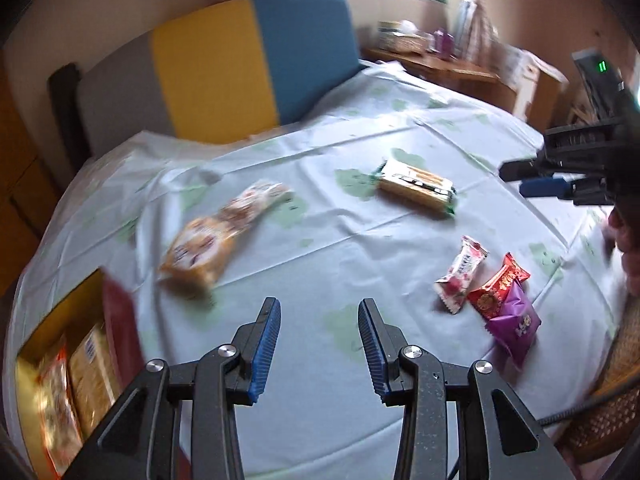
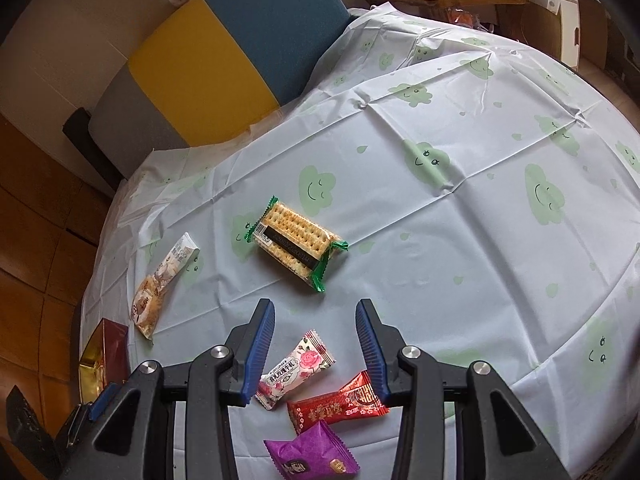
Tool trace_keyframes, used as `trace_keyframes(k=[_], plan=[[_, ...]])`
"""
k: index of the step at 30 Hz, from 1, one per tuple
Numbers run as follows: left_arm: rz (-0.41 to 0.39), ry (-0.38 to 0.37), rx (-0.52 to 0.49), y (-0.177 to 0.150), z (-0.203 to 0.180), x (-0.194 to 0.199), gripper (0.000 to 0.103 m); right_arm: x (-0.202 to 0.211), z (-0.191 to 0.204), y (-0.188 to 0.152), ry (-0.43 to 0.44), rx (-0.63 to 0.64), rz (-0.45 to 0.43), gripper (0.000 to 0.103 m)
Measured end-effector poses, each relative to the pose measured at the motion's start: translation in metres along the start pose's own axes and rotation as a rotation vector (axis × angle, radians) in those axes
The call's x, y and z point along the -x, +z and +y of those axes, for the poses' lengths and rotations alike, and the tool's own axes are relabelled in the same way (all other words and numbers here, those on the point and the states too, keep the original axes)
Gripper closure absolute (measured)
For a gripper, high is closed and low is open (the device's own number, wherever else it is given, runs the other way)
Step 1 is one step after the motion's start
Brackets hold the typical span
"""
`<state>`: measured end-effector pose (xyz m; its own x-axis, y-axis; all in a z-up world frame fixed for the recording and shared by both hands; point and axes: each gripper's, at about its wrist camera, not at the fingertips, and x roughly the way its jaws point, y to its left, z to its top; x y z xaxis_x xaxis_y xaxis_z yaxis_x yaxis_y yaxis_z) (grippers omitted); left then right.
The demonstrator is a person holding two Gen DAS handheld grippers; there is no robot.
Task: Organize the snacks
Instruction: 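Move the left tool to the pink-and-white milk candy and close on it, then lift the milk candy with the left tool while the right tool grasps the green-ended cracker pack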
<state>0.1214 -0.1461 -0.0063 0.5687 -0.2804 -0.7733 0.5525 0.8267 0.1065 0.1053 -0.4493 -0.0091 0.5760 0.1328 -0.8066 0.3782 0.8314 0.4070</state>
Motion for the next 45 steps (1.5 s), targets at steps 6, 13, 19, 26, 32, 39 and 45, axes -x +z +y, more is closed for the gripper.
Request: trace_keyframes(k=[6, 13, 19, 26, 32, 39, 45], plan=[[0.041, -0.087, -0.123, 0.020, -0.040, -0.033, 0.067, 0.003, -0.005, 0.002, 0.033, -0.038, 0.000, 0.060], [0.079, -0.217, -0.241, 0.031, -0.079, -0.052, 0.067, 0.003, -0.011, 0.003, 0.067, -0.090, 0.012, 0.060], [0.095, -0.317, -0.285, 0.038, -0.104, -0.061, 0.067, 0.005, -0.012, 0.004, 0.081, -0.101, 0.011, 0.059], [0.154, -0.291, -0.238, 0.035, -0.107, -0.089, 0.080, 0.003, -0.011, 0.004, 0.088, -0.103, 0.018, 0.059], [0.138, -0.232, -0.033, 0.020, -0.063, -0.085, 0.083, 0.003, -0.011, 0.004, 0.082, -0.098, 0.016, 0.058], [0.107, -0.156, 0.119, -0.021, -0.028, -0.061, 0.083, -0.005, -0.008, 0.002, 0.054, -0.068, 0.048, 0.058], [0.063, -0.045, 0.160, -0.055, -0.019, -0.032, 0.083, -0.011, -0.007, 0.000, 0.002, -0.043, 0.067, 0.059]])
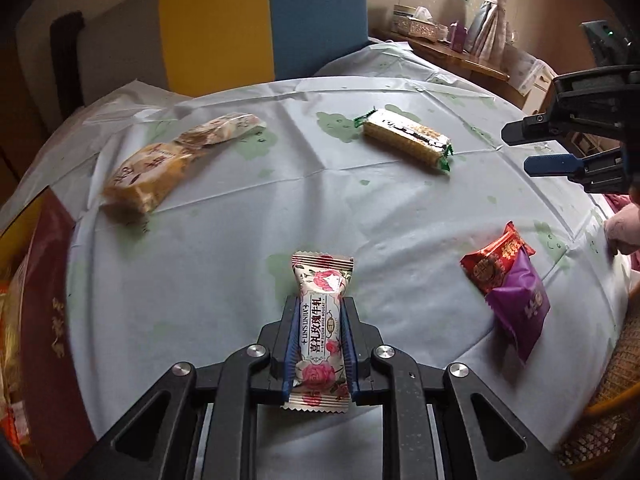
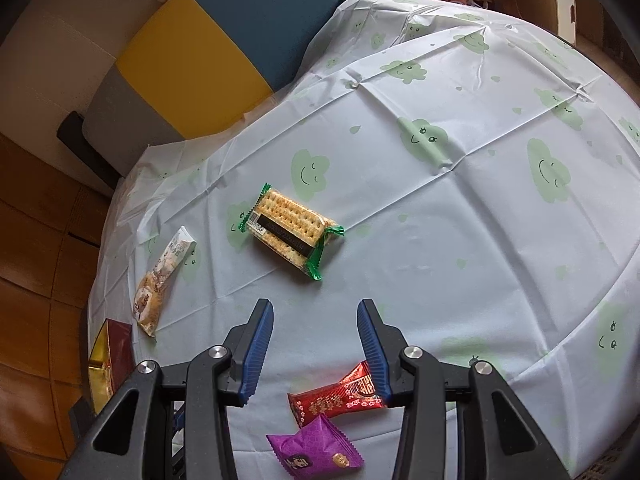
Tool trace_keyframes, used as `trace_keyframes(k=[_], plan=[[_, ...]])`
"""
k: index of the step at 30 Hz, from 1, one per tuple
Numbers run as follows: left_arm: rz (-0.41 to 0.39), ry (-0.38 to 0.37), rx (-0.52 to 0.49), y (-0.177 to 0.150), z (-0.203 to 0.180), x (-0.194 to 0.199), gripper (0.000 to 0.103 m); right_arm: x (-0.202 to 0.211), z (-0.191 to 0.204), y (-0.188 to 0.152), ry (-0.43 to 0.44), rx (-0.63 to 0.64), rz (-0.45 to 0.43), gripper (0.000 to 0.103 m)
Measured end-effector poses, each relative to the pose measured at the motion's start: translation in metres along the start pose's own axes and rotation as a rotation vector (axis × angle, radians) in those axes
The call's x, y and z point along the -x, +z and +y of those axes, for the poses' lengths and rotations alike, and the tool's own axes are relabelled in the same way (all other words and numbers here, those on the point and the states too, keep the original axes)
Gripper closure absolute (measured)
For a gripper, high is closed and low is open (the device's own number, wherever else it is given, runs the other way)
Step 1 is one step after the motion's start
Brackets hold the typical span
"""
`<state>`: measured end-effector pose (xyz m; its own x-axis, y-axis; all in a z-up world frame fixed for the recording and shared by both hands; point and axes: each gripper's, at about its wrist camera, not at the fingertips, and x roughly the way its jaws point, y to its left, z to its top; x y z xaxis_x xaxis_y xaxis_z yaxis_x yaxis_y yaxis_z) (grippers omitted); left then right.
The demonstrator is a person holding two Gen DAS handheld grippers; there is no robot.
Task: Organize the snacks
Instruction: 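Lift the milk candy with the left tool while the right tool grasps the green-ended cracker pack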
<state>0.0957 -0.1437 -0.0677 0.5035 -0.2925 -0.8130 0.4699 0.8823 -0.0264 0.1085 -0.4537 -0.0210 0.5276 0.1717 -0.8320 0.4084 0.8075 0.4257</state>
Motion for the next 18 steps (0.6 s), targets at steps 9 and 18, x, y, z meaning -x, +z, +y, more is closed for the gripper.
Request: trace_keyframes(k=[9, 18], plan=[[-0.051, 0.044, 0.115, -0.035, 0.034, 0.027, 0.084, -0.003, -0.010, 0.001, -0.056, -0.029, -0.004, 0.059], [-0.125, 0.084, 0.052, -0.047, 0.024, 0.023, 0.081, -0.009, -0.011, 0.000, -0.081, -0.022, 0.009, 0.059]])
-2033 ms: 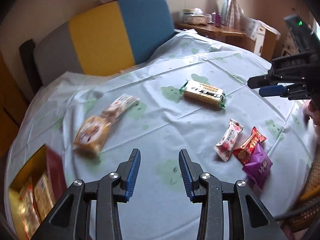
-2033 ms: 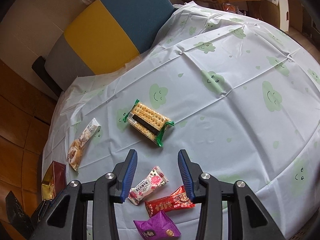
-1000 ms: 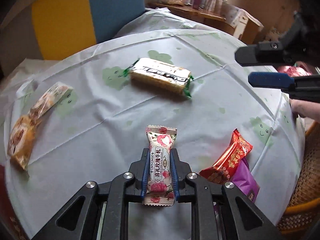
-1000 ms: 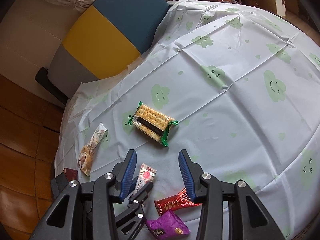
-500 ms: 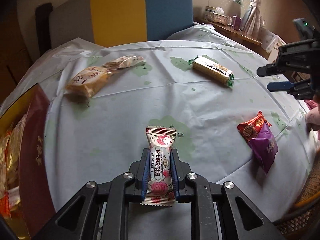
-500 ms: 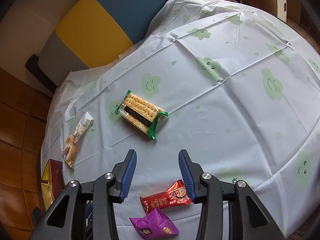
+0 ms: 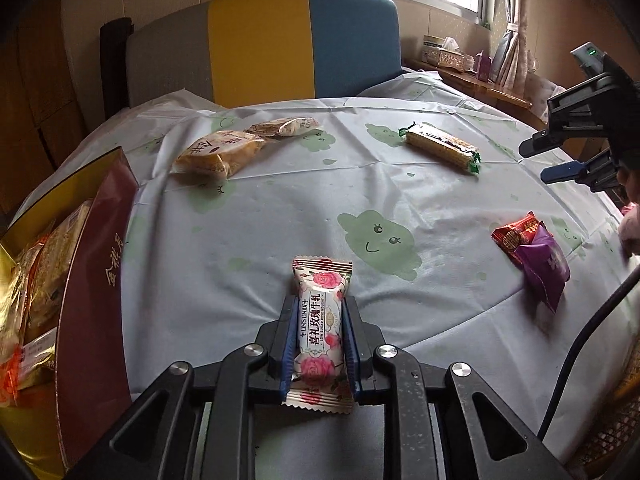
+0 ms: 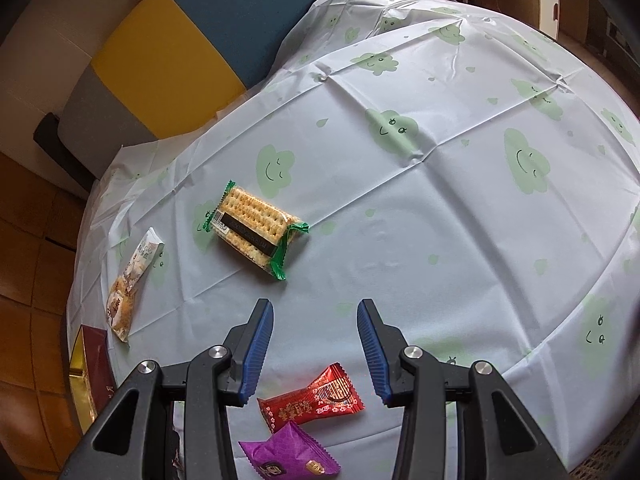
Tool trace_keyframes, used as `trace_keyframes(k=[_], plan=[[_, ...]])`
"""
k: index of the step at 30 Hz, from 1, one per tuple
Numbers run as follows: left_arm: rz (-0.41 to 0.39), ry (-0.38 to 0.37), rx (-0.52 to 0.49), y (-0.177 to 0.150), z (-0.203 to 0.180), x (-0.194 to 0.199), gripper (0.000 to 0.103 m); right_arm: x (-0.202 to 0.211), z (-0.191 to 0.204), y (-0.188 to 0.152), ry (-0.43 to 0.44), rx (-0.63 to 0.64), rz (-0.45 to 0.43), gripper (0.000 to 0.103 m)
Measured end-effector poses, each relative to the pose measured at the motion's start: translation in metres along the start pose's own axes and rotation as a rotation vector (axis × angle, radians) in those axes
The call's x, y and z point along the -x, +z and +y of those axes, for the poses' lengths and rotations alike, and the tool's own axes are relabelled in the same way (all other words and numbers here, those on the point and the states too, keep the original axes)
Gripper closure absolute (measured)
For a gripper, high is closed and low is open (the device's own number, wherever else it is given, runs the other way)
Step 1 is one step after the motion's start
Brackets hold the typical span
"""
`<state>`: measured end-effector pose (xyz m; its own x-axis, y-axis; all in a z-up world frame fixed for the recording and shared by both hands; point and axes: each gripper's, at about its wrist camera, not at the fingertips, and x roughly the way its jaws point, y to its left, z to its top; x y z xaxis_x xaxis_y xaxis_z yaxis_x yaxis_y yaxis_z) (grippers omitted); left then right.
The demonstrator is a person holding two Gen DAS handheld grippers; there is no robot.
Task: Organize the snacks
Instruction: 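Lift the milk candy with the left tool while the right tool grasps the green-ended cracker pack, then carry the milk candy into the tin and open the left tool while the right tool holds the crackers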
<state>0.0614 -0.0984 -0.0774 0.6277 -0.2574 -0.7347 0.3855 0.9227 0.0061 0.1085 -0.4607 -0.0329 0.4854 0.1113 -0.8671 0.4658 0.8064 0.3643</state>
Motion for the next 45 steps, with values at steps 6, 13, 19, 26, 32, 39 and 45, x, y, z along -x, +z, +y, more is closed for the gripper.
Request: trace_keyframes(k=[6, 13, 19, 26, 32, 39, 45], plan=[[-0.028, -0.017, 0.013, -0.003, 0.004, 0.001, 0.081, -0.006, 0.007, -0.004, 0.037, 0.025, 0.033, 0.059], [-0.050, -0.031, 0.019, -0.005, 0.005, 0.001, 0.081, -0.019, 0.043, -0.015, -0.010, 0.192, 0.079, 0.044], [-0.061, -0.038, 0.028, -0.007, 0.006, 0.002, 0.081, -0.037, 0.080, 0.003, -0.120, 0.367, 0.094, 0.033], [-0.063, -0.051, 0.036, -0.008, 0.008, 0.002, 0.081, -0.076, 0.115, 0.032, -0.243, 0.619, 0.073, 0.028], [-0.063, -0.054, 0.036, -0.008, 0.008, 0.002, 0.081, -0.110, 0.124, 0.043, -0.329, 0.717, 0.071, 0.028], [-0.066, -0.061, 0.041, -0.008, 0.009, 0.001, 0.081, -0.106, 0.123, 0.032, -0.227, 0.679, 0.116, 0.050], [-0.066, -0.066, 0.047, -0.008, 0.010, 0.001, 0.081, -0.085, 0.127, -0.018, -0.095, 0.638, 0.208, 0.051]])
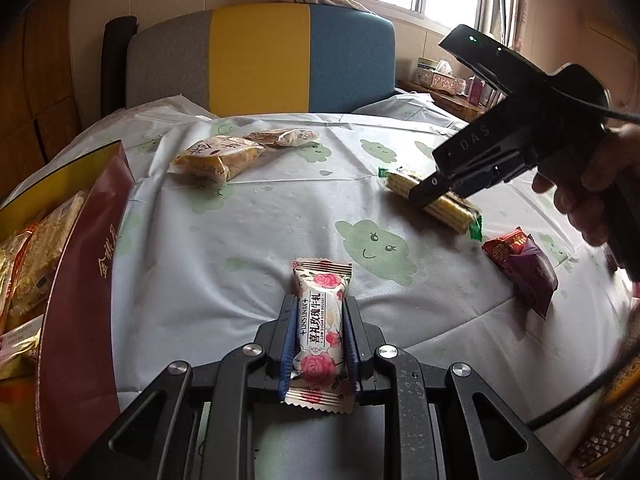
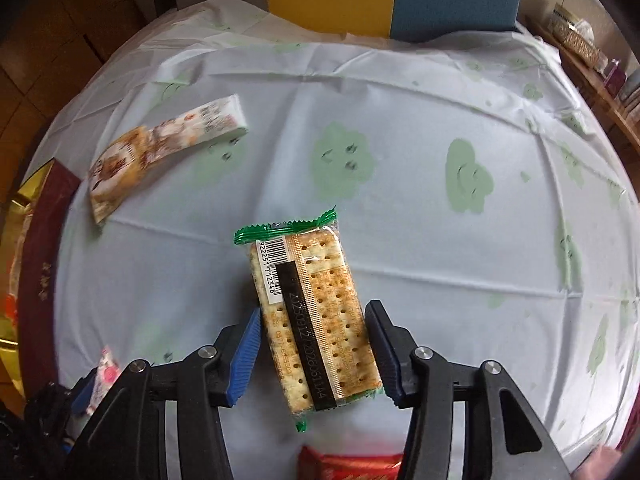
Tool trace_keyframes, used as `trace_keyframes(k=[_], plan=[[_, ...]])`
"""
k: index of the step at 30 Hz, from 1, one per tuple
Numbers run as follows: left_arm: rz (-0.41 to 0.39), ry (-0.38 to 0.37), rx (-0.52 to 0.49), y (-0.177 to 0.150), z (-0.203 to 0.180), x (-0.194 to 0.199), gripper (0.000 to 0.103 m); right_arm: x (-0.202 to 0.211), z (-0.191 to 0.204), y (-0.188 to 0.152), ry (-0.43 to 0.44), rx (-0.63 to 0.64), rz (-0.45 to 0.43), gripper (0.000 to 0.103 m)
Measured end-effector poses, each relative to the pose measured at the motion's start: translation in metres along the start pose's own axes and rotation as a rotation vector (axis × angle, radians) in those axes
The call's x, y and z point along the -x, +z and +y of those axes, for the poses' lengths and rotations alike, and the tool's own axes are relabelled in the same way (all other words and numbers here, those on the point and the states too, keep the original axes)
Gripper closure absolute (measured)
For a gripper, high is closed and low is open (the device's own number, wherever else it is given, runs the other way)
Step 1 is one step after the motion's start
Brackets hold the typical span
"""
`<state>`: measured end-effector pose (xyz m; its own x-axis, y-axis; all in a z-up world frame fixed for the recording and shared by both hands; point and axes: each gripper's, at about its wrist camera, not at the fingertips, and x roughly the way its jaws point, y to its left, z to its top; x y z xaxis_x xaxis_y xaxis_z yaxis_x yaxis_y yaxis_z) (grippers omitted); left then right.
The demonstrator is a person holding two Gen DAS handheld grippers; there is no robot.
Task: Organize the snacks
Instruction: 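Carry the milk candy into the tin and open the left tool while the right tool holds the crackers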
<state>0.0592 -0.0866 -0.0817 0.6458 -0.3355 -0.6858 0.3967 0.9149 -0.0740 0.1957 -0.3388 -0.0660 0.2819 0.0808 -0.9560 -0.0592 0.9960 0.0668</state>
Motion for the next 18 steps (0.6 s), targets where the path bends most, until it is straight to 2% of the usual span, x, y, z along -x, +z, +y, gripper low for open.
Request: trace_keyframes(k=[4, 6, 9, 15, 18], plan=[[0.003, 0.001, -0.001, 0.000, 0.000, 0.000, 0.081, -0.005, 0.007, -0.022, 0.034, -0.008, -0.017, 0.046], [0.008, 0.006, -0.004, 0.001, -0.001, 0.000, 0.081, -0.010, 0.000, -0.022, 0.064, -0.013, -0.029, 0.044], [0.023, 0.003, 0.000, 0.002, 0.000, -0.001, 0.081, -0.010, 0.009, -0.027, 0.029, 0.052, -0.042, 0.044], [0.073, 0.020, 0.004, 0.012, -0.002, -0.001, 0.082, -0.009, 0.019, -0.032, -0.016, 0.102, -0.067, 0.044], [0.050, 0.026, 0.024, 0.019, 0.001, 0.013, 0.082, -0.009, 0.026, -0.035, -0.037, 0.125, -0.073, 0.044]])
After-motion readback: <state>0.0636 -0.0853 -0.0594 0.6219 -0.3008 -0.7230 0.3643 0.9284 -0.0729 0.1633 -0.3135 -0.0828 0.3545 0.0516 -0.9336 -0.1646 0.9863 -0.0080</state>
